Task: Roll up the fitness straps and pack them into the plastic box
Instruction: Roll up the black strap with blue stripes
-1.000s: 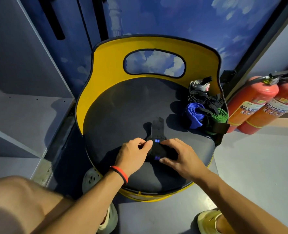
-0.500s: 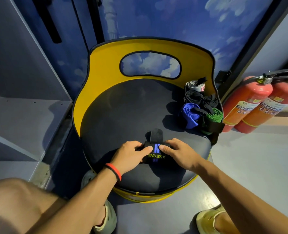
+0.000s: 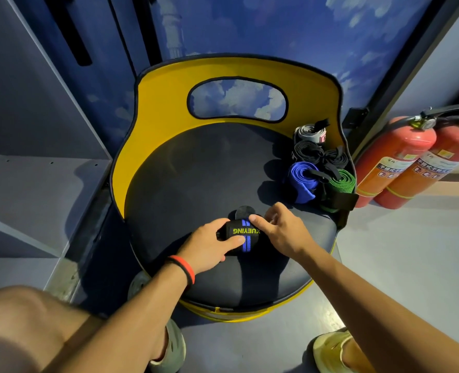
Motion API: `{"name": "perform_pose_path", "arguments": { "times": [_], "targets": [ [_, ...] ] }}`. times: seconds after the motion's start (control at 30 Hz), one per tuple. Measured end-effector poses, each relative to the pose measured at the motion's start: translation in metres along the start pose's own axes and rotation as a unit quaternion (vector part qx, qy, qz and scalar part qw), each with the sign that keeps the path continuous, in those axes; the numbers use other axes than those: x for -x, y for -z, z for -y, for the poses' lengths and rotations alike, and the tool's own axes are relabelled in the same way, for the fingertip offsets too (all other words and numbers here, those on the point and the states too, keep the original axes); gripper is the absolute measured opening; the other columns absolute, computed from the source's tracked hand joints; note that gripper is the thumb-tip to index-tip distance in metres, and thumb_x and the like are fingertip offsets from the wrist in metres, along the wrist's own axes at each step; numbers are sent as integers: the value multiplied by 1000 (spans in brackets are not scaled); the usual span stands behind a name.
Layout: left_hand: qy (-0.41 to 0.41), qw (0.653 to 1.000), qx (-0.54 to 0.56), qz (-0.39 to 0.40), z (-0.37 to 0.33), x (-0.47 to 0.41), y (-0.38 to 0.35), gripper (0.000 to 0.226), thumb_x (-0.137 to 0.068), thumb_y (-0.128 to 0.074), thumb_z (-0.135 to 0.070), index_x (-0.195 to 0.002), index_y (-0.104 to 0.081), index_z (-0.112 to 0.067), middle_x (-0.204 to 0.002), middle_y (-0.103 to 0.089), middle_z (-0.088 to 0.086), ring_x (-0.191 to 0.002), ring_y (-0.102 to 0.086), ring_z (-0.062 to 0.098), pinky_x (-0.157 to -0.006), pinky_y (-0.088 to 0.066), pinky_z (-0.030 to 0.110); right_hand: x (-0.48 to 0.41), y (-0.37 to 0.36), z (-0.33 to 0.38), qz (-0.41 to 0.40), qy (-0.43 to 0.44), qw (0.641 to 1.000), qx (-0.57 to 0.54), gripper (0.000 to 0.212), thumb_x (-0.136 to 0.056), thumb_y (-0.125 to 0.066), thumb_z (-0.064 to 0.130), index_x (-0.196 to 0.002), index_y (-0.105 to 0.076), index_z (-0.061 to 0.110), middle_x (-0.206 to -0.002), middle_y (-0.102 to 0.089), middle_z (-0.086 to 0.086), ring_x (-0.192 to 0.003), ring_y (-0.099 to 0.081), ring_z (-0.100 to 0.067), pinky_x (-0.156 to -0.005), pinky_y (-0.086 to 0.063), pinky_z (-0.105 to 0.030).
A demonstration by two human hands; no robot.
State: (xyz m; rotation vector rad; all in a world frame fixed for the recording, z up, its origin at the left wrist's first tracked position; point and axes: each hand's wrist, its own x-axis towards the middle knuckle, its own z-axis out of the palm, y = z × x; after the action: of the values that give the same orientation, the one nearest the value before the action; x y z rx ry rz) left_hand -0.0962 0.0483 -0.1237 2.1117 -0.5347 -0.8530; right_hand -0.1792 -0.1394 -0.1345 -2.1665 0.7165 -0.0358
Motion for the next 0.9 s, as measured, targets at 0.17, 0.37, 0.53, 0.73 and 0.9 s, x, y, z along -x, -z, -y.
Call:
{"name": "perform_pose_path", "arguments": {
  "times": [0.17,0.37,0.53,0.73,0.9],
  "targets": [
    [24,999,-15,31,-5,-8,9,27,-98,-60,-45,-123,-58,-34,-99,-71,8,-66,-58,16,-54,-50,25,6,-3,-3,-67,235,967,70,5,-97,-63,24,-96,-61,21,-92,-57,3,-81,-55,-15,-72,-52,-41],
    [22,996,-78,-23,-5,-26,9,32,-92,-59,-59,-97,-65,-28,-103,-66,3,-87,-64,18,-77,-52,33,2,11,-18,52,245,957,146,63,-79,-81,49,-131,-53,29,-117,-53,16,-99,-50,-1,-84,-43,-14],
    [-9,987,6,-161,-5,-37,1,37,-86,-74,-47,-116,-63,-29,-113,-54,-7,-101,-59,12,-83,-49,26,-19,10,-13,59,225,958,167,64,-77,-85,44,-131,-60,21,-109,-61,6,-95,-53,-11,-81,-45,-27],
    [-152,966,-57,-202,-12,-42,-6,16,-99,-60,-26,-106,-74,-22,-110,-64,-8,-97,-62,10,-89,-52,28,-37,24,3,154,142,968,139,48,-85,-80,43,-125,-65,21,-106,-53,-2,-93,-54,-16,-74,-39,-17],
    [-164,963,-203,-67,-5,-39,0,76,-78,-80,-42,-144,-43,-27,-144,-40,-14,-123,-48,11,-103,-43,28,-45,26,10,185,77,972,121,42,-89,-72,50,-111,-68,14,-103,-52,-6,-89,-57,-22,-67,-39,-23]
  ]
}}
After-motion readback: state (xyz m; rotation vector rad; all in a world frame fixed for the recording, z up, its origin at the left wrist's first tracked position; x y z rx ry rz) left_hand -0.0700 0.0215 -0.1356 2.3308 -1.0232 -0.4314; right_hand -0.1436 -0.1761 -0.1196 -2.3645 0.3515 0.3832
